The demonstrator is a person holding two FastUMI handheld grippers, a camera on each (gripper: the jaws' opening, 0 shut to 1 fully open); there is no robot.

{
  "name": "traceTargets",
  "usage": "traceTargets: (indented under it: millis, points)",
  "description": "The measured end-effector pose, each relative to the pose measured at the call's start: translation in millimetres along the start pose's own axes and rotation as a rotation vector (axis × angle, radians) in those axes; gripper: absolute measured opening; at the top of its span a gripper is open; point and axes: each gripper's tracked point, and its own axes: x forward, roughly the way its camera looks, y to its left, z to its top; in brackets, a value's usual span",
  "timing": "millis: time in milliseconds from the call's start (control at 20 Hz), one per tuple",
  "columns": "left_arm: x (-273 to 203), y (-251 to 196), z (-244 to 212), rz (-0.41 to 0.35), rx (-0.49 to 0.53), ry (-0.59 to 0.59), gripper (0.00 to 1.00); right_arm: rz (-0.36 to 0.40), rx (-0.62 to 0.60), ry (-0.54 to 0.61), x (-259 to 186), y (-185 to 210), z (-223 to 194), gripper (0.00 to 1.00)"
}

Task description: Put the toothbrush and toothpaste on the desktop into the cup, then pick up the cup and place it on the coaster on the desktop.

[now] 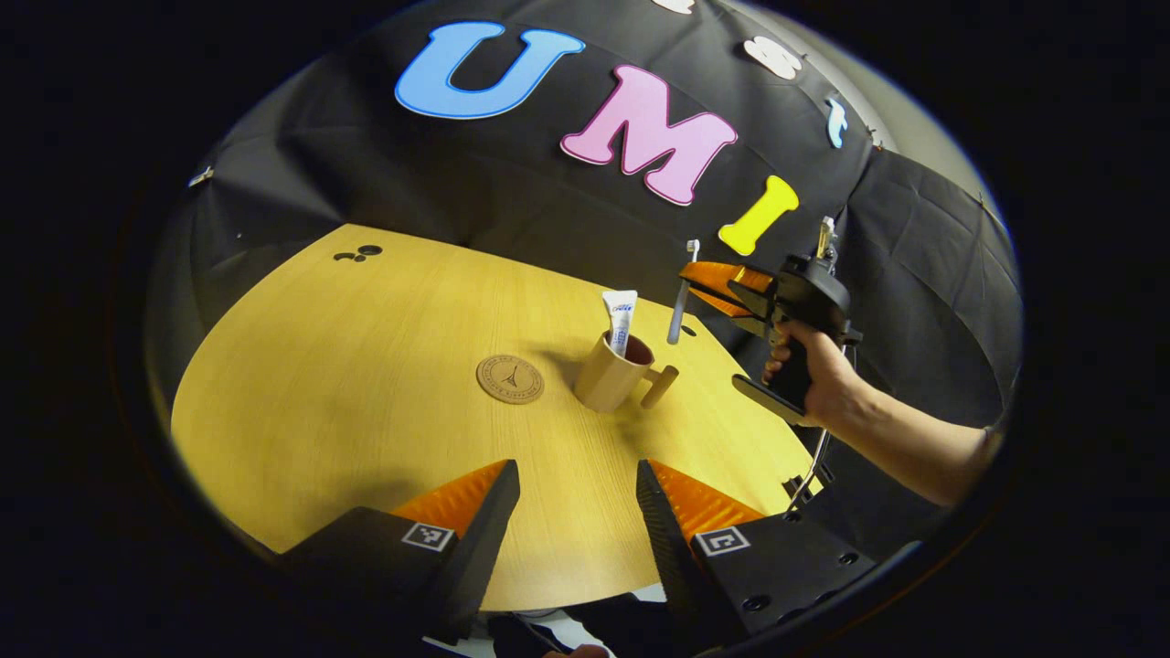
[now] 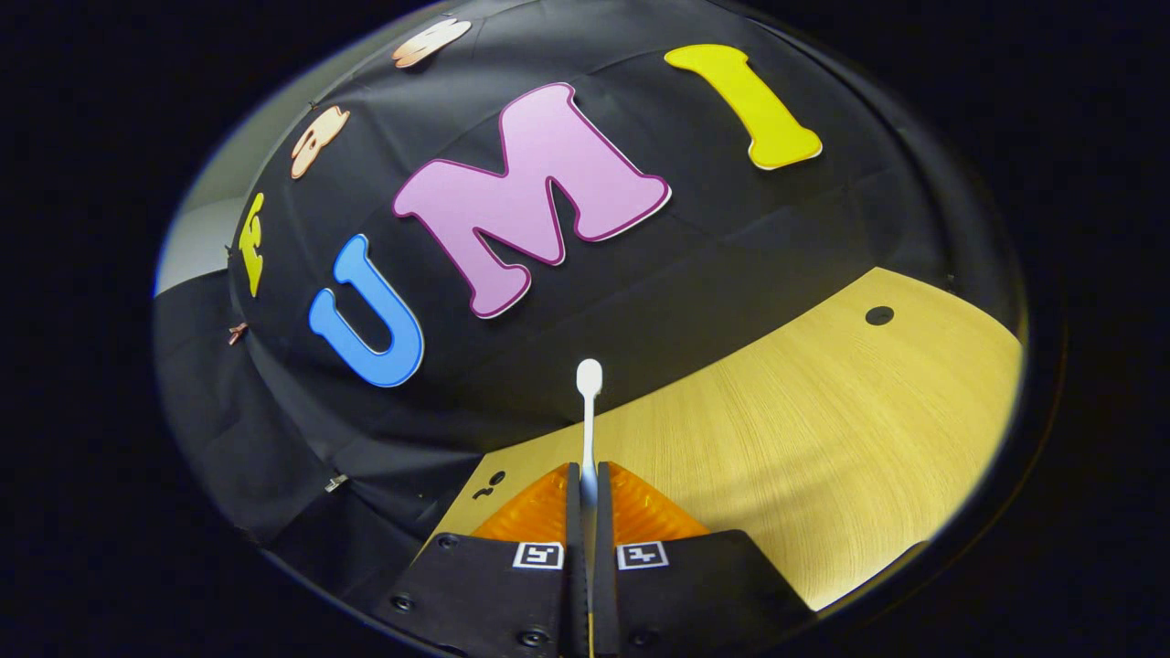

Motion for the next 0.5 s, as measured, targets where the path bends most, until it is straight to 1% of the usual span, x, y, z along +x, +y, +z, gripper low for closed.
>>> traceTargets:
  millis: [150,300,500]
  points:
    - [-10.0,0.0,1.8,-0.003,-0.023,-0.01,0.81,0.0,-0.035,-0.001,17.8,-8.3,-11.4,0.06]
    - [-14.2,7.1,-0.8,0.021,-0.03,-0.009,0.81,-0.007,-0.076,0.014,28.1,-16.4,-29.0,0.07]
    - [-20.5,15.1,-6.8,0.035,-0.049,-0.008,0.81,-0.056,-0.072,0.03,29.4,-34.3,-52.2,0.07]
